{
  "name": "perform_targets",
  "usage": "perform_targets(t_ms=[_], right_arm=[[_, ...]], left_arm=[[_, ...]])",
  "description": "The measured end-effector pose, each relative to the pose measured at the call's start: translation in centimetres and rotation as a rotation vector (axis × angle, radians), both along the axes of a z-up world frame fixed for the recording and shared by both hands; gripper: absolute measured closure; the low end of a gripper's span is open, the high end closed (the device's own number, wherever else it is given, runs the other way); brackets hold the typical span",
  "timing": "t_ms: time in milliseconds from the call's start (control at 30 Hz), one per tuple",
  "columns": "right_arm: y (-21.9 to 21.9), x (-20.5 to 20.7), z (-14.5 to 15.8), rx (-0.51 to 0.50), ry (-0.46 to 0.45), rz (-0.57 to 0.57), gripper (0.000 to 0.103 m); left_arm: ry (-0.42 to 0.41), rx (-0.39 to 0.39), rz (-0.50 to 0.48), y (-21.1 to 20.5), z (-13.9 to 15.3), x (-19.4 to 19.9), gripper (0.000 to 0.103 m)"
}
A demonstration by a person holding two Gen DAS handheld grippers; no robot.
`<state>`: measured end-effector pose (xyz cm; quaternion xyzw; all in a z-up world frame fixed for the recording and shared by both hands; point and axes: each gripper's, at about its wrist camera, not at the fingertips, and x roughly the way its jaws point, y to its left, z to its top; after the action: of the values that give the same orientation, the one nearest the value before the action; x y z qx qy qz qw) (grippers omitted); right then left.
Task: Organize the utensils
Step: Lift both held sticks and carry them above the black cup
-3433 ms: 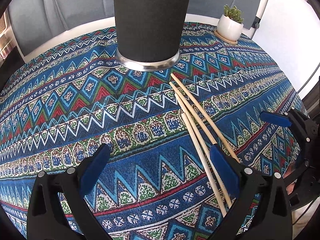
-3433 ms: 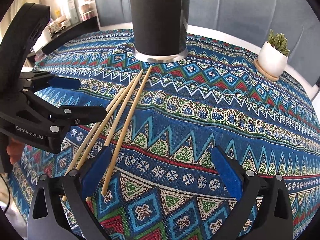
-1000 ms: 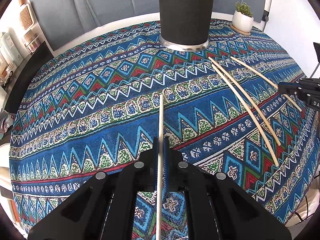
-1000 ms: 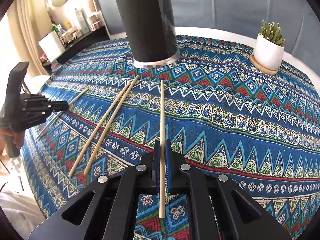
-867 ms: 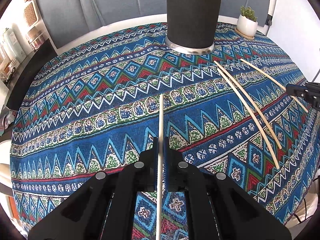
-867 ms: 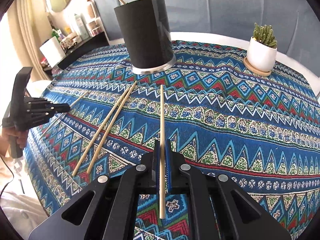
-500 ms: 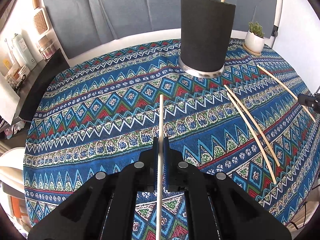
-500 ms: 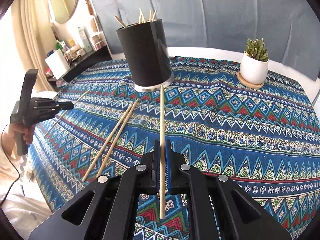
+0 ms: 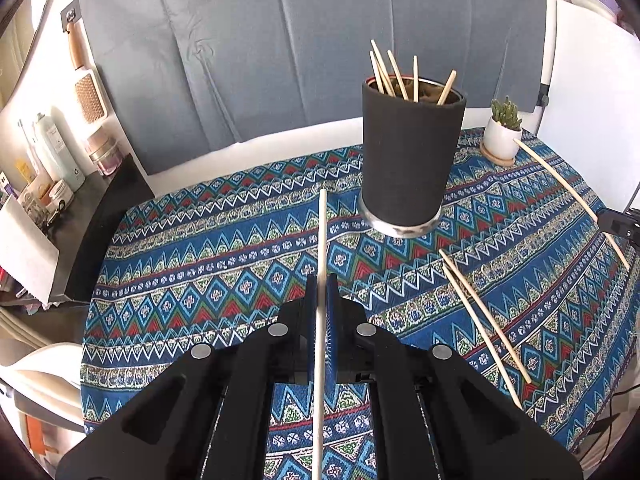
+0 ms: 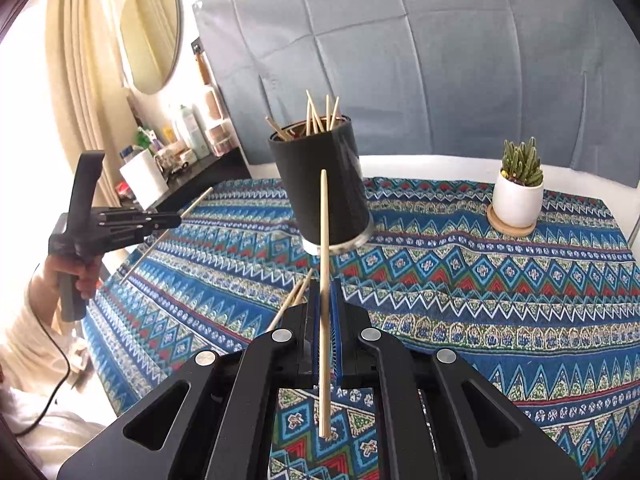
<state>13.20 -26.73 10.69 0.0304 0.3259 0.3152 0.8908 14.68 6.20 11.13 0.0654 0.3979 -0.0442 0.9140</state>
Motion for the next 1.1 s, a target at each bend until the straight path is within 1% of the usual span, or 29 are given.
perform_targets(t_ms=[233, 367, 467, 600, 700, 800, 900, 1000, 1100], right_arm=[[0.8, 1.1, 3.0, 0.085, -0.068, 0.009, 0.098], [1.9, 2.2, 4.8, 0.119, -0.113, 0.018, 0.098], [2.7, 3.4, 6.0, 0.156, -0.141, 0.026, 0.098], [4.0, 5.6, 7.1, 0.195, -0.174, 0.036, 0.098], [5.1, 7.6, 7.2, 0.229, -0.192, 0.043, 0.098], [5.8, 10.0, 6.9, 0.282, -0.195, 0.042, 0.098], [6.3, 12.3, 6.3, 0.347, -0.175, 0.035, 0.098], [7.0, 14.0, 6.0, 0.371, -0.182, 0.016, 0.098], [7.5, 15.9, 5.3, 0.427, -0.180, 0.000, 0.098]], left_arm=[[-0.052, -0.005, -0.008, -0.2, 2.1, 2.0, 0.098], [-0.092, -0.034, -0.021, -0.2, 4.0, 3.3, 0.098], [-0.136, -0.083, -0.025, 0.1, 5.6, 4.2, 0.098], [-0.206, -0.185, -0.054, 0.3, 7.7, 5.6, 0.098], [-0.240, -0.282, -0.082, 0.5, 8.8, 6.9, 0.098], [-0.277, -0.355, -0.096, 0.5, 9.5, 8.4, 0.098], [-0.284, -0.390, -0.108, 0.2, 9.7, 10.1, 0.098], [-0.290, -0.384, -0.096, -0.5, 9.7, 11.9, 0.098], [-0.307, -0.410, -0.091, -0.9, 9.6, 13.6, 0.098]])
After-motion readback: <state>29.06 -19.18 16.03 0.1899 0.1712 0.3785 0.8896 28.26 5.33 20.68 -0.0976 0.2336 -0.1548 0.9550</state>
